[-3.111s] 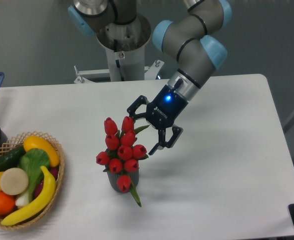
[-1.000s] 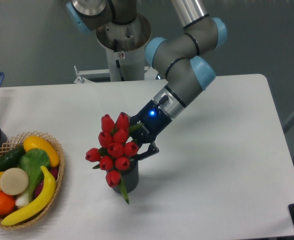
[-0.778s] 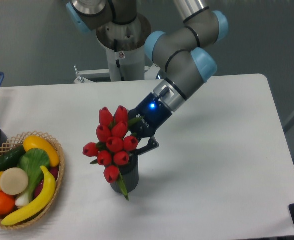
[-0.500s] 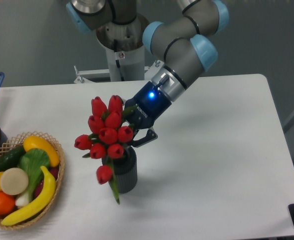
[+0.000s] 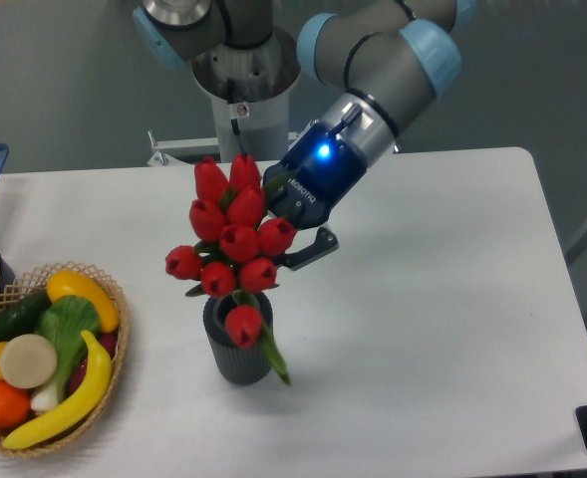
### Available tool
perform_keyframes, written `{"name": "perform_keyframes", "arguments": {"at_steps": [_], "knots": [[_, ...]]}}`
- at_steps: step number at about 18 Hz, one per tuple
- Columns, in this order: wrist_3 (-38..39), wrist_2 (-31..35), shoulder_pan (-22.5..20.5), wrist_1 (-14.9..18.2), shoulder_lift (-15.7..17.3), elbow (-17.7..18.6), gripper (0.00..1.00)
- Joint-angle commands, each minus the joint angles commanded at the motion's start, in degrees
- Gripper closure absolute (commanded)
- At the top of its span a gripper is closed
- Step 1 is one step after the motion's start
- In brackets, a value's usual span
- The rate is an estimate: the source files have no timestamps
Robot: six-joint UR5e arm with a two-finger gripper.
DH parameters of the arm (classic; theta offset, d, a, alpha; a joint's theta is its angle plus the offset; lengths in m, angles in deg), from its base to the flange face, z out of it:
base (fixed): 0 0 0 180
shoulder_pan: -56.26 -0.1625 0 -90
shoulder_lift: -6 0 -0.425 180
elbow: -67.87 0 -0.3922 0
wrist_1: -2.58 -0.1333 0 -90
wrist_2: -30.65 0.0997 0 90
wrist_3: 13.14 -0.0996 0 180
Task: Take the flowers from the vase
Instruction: 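Lift the gripped tulips straight up out of the grey vase, then carry the tulip bouquet up and away from the vase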
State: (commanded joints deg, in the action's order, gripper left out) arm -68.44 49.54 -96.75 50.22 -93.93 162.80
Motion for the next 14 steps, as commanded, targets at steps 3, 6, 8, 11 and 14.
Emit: {"name": "perform_keyframes", "arguments": {"at_steps": [3, 6, 8, 11, 14], "knots": [[3.0, 0.0, -1.8, 0.0, 0.0, -2.4, 0.52], [4.1, 0.0, -4.2, 0.1, 0.1, -3.0, 0.56], [4.1, 0.1, -6.4, 0.1, 0.0, -3.0, 0.62], [4.0, 0.1, -9.6, 0.0, -0.2, -2.6, 0.66], [3.8, 0.1, -12.1, 0.0, -0.4, -3.0, 0.65]]}}
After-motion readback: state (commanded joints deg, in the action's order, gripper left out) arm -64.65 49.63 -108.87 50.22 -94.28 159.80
